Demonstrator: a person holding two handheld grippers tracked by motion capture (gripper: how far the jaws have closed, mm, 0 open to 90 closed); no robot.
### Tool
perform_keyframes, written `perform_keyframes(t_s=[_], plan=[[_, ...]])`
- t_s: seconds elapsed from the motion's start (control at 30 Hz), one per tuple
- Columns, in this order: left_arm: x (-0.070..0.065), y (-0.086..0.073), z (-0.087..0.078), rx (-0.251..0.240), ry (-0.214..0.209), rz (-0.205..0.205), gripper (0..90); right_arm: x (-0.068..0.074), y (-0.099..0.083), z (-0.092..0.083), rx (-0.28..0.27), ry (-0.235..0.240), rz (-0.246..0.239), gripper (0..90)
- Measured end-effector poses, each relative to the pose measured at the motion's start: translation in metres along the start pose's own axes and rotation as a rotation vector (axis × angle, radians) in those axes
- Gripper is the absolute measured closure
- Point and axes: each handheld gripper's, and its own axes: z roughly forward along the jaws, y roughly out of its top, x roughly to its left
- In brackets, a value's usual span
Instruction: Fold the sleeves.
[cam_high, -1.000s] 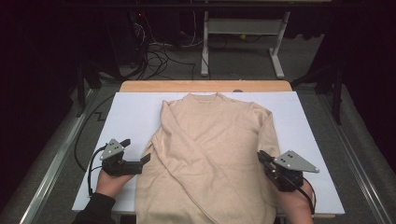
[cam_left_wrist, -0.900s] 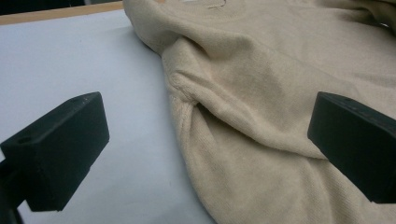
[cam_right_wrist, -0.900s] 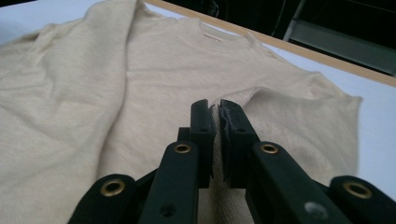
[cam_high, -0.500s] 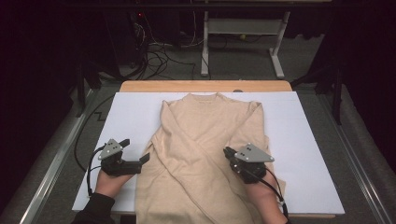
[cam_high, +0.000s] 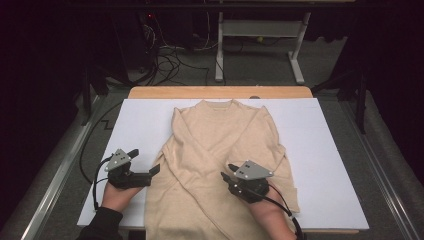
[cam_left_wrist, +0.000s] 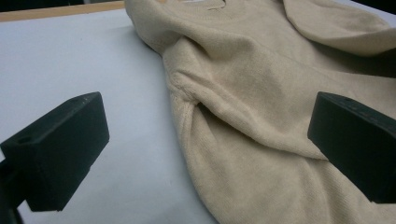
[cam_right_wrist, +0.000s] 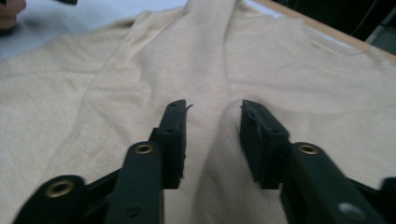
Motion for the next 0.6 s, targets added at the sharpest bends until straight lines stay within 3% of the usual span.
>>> perform_keyframes(t_s=[0.13, 0.27, 0.4, 0.6], plan=[[0.001, 0.000, -0.002, -0.004, 0.003, -0.002, 0.0, -0.028, -0.009, -0.031, -0.029, -0.105, 0.056, 50.2], [0.000, 0.000, -0.001, -0.003, 0.003, -0.002, 0.0, -0.060, -0.034, -0.055, -0.026, -0.191, 0.159, 46.9], [0.000, 0.000, -0.002, -0.006, 0.005, -0.004, 0.0, -0.077, -0.056, -0.069, -0.002, -0.225, 0.224, 43.9], [-0.003, 0.000, -0.003, -0.011, -0.001, -0.003, 0.0, -0.087, -0.080, -0.080, 0.034, -0.258, 0.277, 40.3]])
